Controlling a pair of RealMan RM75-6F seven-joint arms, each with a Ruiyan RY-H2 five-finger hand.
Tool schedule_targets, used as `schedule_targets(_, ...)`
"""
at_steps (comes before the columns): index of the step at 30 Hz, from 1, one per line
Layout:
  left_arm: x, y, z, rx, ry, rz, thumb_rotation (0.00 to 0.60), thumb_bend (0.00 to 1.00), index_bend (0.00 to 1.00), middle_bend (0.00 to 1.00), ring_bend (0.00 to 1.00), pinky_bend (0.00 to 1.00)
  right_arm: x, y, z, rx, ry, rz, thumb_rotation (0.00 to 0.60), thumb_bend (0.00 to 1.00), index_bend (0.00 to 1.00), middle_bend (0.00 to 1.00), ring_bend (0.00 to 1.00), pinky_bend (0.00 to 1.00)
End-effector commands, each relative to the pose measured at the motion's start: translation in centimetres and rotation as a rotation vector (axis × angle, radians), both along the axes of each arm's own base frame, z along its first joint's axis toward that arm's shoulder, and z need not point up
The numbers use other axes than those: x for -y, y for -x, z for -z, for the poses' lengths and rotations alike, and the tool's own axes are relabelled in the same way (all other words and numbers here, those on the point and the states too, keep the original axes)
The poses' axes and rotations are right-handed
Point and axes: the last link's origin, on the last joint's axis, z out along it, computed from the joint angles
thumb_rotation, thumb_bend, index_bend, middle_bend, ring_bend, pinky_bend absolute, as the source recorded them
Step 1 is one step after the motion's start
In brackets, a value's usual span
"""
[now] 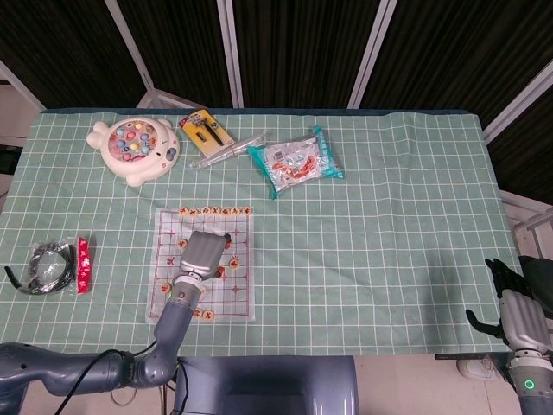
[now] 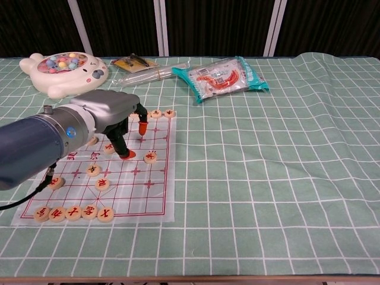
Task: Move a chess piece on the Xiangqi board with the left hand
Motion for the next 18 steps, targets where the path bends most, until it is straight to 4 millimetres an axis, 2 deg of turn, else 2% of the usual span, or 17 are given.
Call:
schedule_targets(1,0.0,-0.2,0.6,0.004,0.016,-0.005,0.6,0.2,0.44,1.0,1.0,1.0,0.0,0.0,0.0,0.002,-0.001,0.001,0.6,0.37,0.0,0.0,0.0,0.0)
schedule_targets(18,0.1,-0.7,2.5,0.004,0.05,-0.015,0.6,0.26,0.44,1.0,1.0,1.0,0.1,0.0,-0.1,0.014,0.005,0.005,0.6,0.37,0.0,0.0,0.0,0.0)
